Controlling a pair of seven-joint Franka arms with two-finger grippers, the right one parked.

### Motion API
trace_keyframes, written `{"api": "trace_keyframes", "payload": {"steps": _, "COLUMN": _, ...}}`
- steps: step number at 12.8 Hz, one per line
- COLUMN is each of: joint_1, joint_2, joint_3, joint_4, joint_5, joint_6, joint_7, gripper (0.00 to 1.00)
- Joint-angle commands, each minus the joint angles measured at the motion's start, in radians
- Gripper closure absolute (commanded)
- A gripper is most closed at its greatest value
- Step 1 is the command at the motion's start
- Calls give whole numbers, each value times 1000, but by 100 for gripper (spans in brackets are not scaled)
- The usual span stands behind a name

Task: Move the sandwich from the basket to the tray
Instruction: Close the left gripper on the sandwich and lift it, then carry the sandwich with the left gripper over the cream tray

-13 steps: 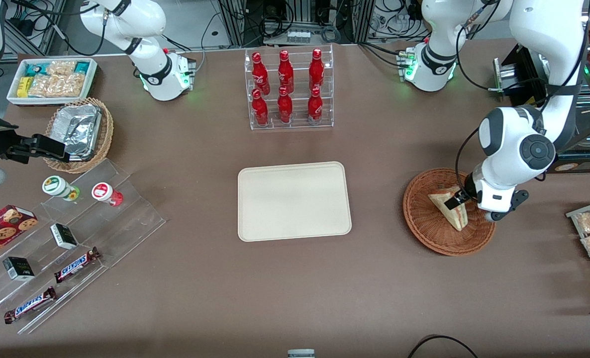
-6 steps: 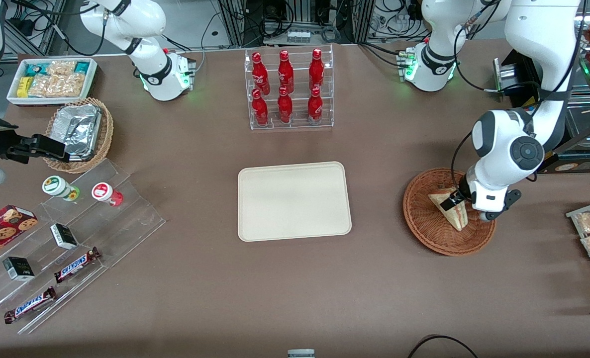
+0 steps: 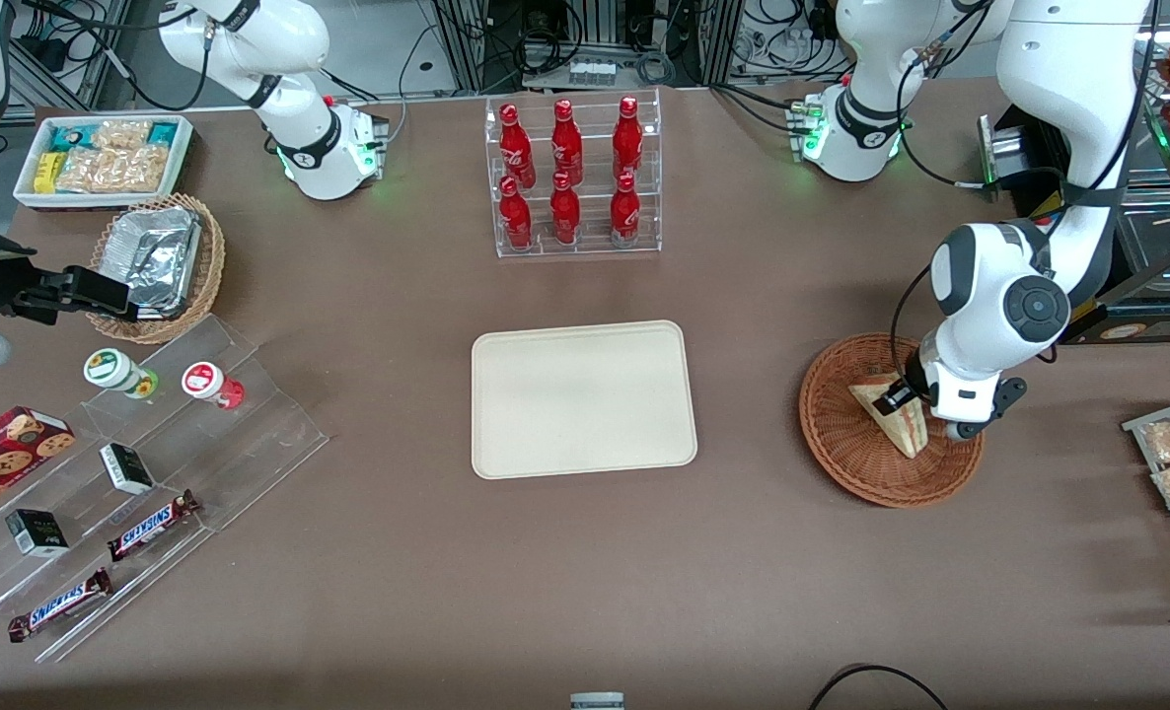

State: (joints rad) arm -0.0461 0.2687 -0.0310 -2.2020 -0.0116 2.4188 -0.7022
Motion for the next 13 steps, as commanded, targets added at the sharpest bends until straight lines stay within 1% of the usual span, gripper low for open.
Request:
{"api": "trace_keyframes", "payload": {"steps": 1, "joint_1": -6, "joint_2": -6, "joint_3": 0, "joint_4": -12, "joint_5": -1, "joint_6": 16, "joint_7": -19, "gripper": 100}}
{"api": "trace_keyframes", "payload": {"steps": 4, "joint_1": -6, "joint_2": -29, "joint_3": -1, "joint_4": -1, "joint_5": 1, "joint_6": -33, "joint_7": -10, "gripper": 100}}
{"api": "trace_keyframes", "payload": {"steps": 7, "joint_1": -6, "joint_2": -62, "joint_3": -19, "joint_4": 60, "joint_5": 2, "joint_6": -163, "joint_7": 4, "gripper": 100}}
{"api": "trace_keyframes", "payload": {"steps": 10, "joint_1": -6, "joint_2": -63, "joint_3": -78, "joint_4": 169, "joint_5": 13, "joint_6": -309, "joint_7": 6, "gripper": 100}}
{"api": "trace_keyframes", "payload": {"steps": 13, "joint_1": -6, "joint_2": -51, "joint_3": -173, "joint_4": 274, "joint_5": 13, "joint_6": -408, "joint_7": 7, "gripper": 100}}
